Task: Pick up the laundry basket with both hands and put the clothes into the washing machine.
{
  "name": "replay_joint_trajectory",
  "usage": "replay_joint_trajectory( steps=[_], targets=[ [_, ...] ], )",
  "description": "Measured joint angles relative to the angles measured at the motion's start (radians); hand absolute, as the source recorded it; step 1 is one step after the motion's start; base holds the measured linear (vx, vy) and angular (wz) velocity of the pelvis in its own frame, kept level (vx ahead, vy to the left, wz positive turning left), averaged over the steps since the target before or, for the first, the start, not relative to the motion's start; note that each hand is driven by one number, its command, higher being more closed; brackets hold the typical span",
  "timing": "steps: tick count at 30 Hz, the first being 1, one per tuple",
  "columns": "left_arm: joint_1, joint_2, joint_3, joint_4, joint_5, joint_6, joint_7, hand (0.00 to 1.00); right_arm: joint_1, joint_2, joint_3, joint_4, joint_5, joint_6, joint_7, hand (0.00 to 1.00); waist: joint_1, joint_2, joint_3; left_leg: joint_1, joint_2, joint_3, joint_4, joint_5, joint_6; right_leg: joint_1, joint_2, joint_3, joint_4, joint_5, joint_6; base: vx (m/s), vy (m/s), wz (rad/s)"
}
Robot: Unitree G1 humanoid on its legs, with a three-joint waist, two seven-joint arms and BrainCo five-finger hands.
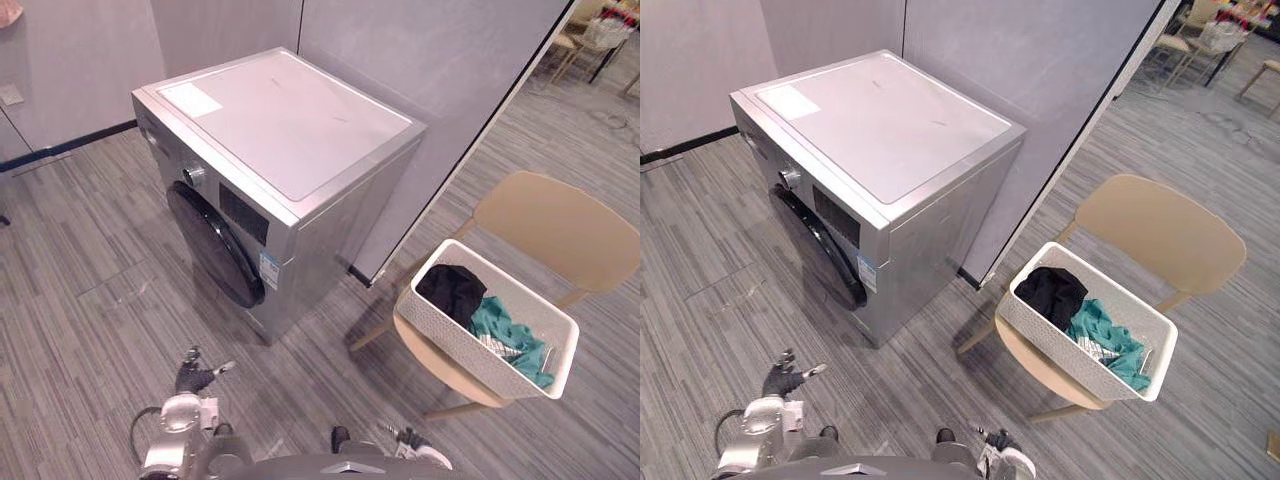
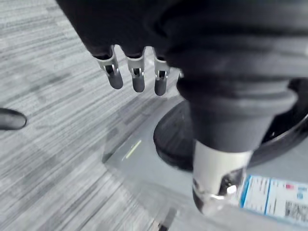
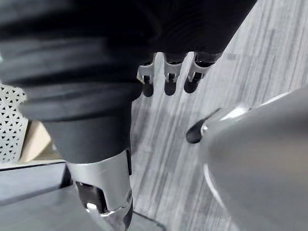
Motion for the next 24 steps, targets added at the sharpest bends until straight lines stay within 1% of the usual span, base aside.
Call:
replay_joint_trajectory(
  steps=[1,2,3,5,6,7,8,9,10,11,12,13,14,15,16,17,18,19,20,21,22,23,24],
  targets=[
    [-0.029,-0.018,-0.032,0.032,-0.042,0.000,-0.020,0.00,-0.014,-0.011,-0.014,-0.001,0.006,-0.005,-0.001,0.00,-0.017,0.023,0.009,-0.006,0.001,-0.019,-0.016,0.023,-0.004,0.004,0.000,-0.005,-0.021,0.043,0.026,0.15,-0.032,0.19],
    [-0.051,-0.030,-0.054,0.051,-0.091,0.001,-0.044,0.00,-0.026,-0.019,-0.025,-0.003,0.016,-0.006,-0.002,0.00,-0.034,0.041,0.020,-0.008,0.004,-0.020,-0.012,0.027,-0.002,0.017,0.000,-0.011,-0.039,0.059,0.028,0.13,-0.010,0.18],
    [-0.065,-0.036,-0.068,0.055,-0.105,0.001,-0.056,0.00,-0.028,-0.022,-0.028,-0.004,0.019,-0.006,-0.002,0.00,-0.049,0.048,0.026,0.002,0.005,-0.019,-0.015,0.027,-0.002,0.035,0.000,-0.014,-0.046,0.062,0.030,0.10,0.011,0.10],
    [-0.078,-0.036,-0.093,0.052,-0.105,-0.002,-0.078,0.00,-0.027,-0.023,-0.023,-0.008,0.033,-0.006,-0.002,0.00,-0.057,0.053,0.030,0.047,0.009,-0.013,-0.040,0.027,-0.002,0.073,0.001,-0.015,-0.048,0.062,0.030,0.09,0.025,0.02],
    [-0.094,-0.035,-0.105,0.045,-0.104,-0.005,-0.093,0.00,-0.023,-0.024,-0.016,-0.028,0.032,-0.006,-0.002,0.00,-0.058,0.061,0.034,0.088,0.013,-0.005,-0.074,0.031,0.001,0.095,0.003,-0.015,-0.044,0.060,0.026,0.06,0.026,-0.05],
    [-0.096,-0.034,-0.105,0.038,-0.104,-0.005,-0.098,0.00,-0.023,-0.025,-0.008,-0.035,0.032,-0.007,-0.002,0.00,-0.058,0.073,0.040,0.093,0.013,-0.002,-0.077,0.035,-0.001,0.094,0.004,-0.014,-0.036,0.054,0.018,0.05,0.006,0.15],
    [-0.093,-0.034,-0.115,0.007,-0.104,-0.005,-0.108,0.00,-0.023,-0.027,0.017,-0.038,0.032,-0.008,-0.001,0.00,-0.065,0.077,0.045,0.070,0.007,-0.012,-0.024,0.020,-0.023,0.096,0.021,-0.016,-0.003,-0.021,-0.016,0.01,-0.013,0.41],
    [-0.099,-0.034,-0.114,-0.003,-0.104,-0.006,-0.111,0.00,-0.019,-0.029,0.027,-0.039,0.032,-0.008,-0.001,0.00,-0.068,0.063,0.049,0.036,-0.004,-0.010,0.037,0.012,-0.034,0.104,0.019,-0.011,0.010,-0.042,-0.019,-0.02,-0.024,0.86],
    [-0.103,-0.040,-0.112,-0.020,-0.104,-0.006,-0.114,0.00,-0.012,-0.030,0.026,-0.049,0.032,-0.007,-0.001,0.00,-0.065,0.068,0.071,-0.029,-0.003,0.024,0.166,-0.007,-0.062,0.113,0.006,-0.048,0.044,-0.044,-0.013,-0.09,0.012,1.02],
    [-0.103,-0.050,-0.107,-0.039,-0.104,-0.007,-0.113,0.00,0.000,-0.029,0.022,-0.080,0.033,-0.006,-0.002,0.00,-0.058,0.073,0.105,-0.090,0.020,0.109,0.310,-0.020,-0.069,0.125,-0.013,-0.090,0.090,-0.064,-0.009,-0.14,0.045,1.10],
    [-0.080,-0.069,-0.098,-0.036,-0.104,-0.004,-0.112,0.00,0.024,-0.026,0.024,-0.118,0.033,-0.006,-0.002,0.00,-0.040,0.093,0.123,-0.167,0.073,0.219,0.499,-0.061,0.001,0.140,-0.019,-0.125,0.116,-0.084,0.001,-0.14,0.075,0.71],
    [-0.070,-0.076,-0.099,-0.033,-0.105,-0.002,-0.112,0.00,0.028,-0.030,0.026,-0.127,0.033,-0.006,-0.002,0.00,-0.032,0.096,0.123,-0.192,0.090,0.241,0.561,-0.088,0.048,0.139,-0.025,-0.130,0.117,-0.087,0.004,-0.12,0.073,0.40],
    [-0.060,-0.081,-0.100,-0.033,-0.106,-0.002,-0.109,0.00,0.033,-0.033,0.028,-0.137,0.035,-0.005,-0.002,0.00,-0.025,0.093,0.122,-0.210,0.104,0.253,0.610,-0.107,0.079,0.141,-0.037,-0.136,0.117,-0.089,0.008,-0.08,0.090,0.26],
    [-0.053,-0.090,-0.101,-0.033,-0.112,-0.002,-0.105,0.00,0.049,-0.032,0.031,-0.160,0.055,-0.010,-0.002,0.00,-0.015,0.074,0.119,-0.246,0.132,0.260,0.632,-0.125,0.111,0.132,-0.076,-0.151,0.110,-0.090,0.019,-0.05,0.106,0.26],
    [-0.053,-0.093,-0.100,-0.034,-0.124,-0.002,-0.103,0.00,0.051,-0.033,0.030,-0.160,0.087,-0.012,-0.002,0.00,-0.013,0.066,0.115,-0.255,0.145,0.258,0.612,-0.125,0.111,0.117,-0.093,-0.151,0.109,-0.091,0.022,-0.02,0.193,0.32],
    [-0.053,-0.094,-0.096,-0.033,-0.140,-0.004,-0.099,0.00,0.048,-0.034,0.021,-0.147,0.148,-0.017,-0.003,0.00,-0.016,0.053,0.114,-0.266,0.170,0.246,0.532,-0.123,0.108,0.093,-0.125,-0.148,0.106,-0.093,0.026,0.04,0.383,0.33],
    [-0.054,-0.094,-0.086,-0.016,-0.148,-0.006,-0.089,0.00,0.040,-0.035,0.004,-0.122,0.197,-0.022,-0.005,0.00,-0.024,0.047,0.110,-0.260,0.177,0.196,0.420,-0.103,0.102,0.073,-0.160,-0.148,0.105,-0.096,0.059,0.07,0.437,0.39],
    [-0.054,-0.094,-0.077,-0.002,-0.152,-0.006,-0.081,0.00,0.034,-0.036,-0.010,-0.102,0.209,-0.025,-0.005,0.00,-0.029,0.047,0.110,-0.252,0.182,0.167,0.364,-0.089,0.096,0.070,-0.173,-0.149,0.104,-0.098,0.081,0.12,0.532,0.43],
    [-0.054,-0.091,-0.063,0.023,-0.166,-0.006,-0.068,0.00,0.035,-0.043,-0.027,-0.056,0.229,-0.025,-0.008,0.00,-0.032,0.053,0.107,-0.217,0.192,0.119,0.244,-0.052,0.088,0.069,-0.200,-0.151,0.097,-0.102,0.124,0.07,0.297,0.25],
    [-0.047,-0.091,-0.057,0.033,-0.173,-0.006,-0.062,0.00,0.036,-0.049,-0.030,-0.036,0.235,-0.025,-0.009,0.00,-0.032,0.060,0.103,-0.195,0.199,0.105,0.192,-0.042,0.091,0.071,-0.212,-0.151,0.089,-0.104,0.144,0.18,0.582,0.25],
    [-0.047,-0.068,-0.047,0.068,-0.184,-0.006,-0.056,0.00,0.035,-0.050,-0.043,0.002,0.239,-0.023,-0.009,0.00,-0.038,0.052,0.105,-0.185,0.176,0.132,0.186,0.054,-0.062,0.099,-0.256,-0.146,0.058,-0.099,0.158,0.20,0.597,0.14],
    [-0.045,-0.024,-0.036,0.087,-0.184,-0.005,-0.046,0.00,0.013,-0.008,-0.073,0.045,0.241,-0.014,-0.009,0.00,-0.042,0.012,0.105,-0.221,0.130,0.148,0.256,0.006,-0.071,0.113,-0.299,-0.113,0.003,-0.022,0.136,0.22,0.697,0.09],
    [-0.044,-0.007,-0.025,0.092,-0.184,-0.005,-0.039,0.00,0.000,0.006,-0.086,0.059,0.247,-0.007,-0.007,0.00,-0.040,0.010,0.103,-0.243,0.132,0.144,0.294,-0.018,-0.069,0.113,-0.294,-0.109,-0.024,0.047,0.132,0.14,0.537,-0.22]
  ],
)
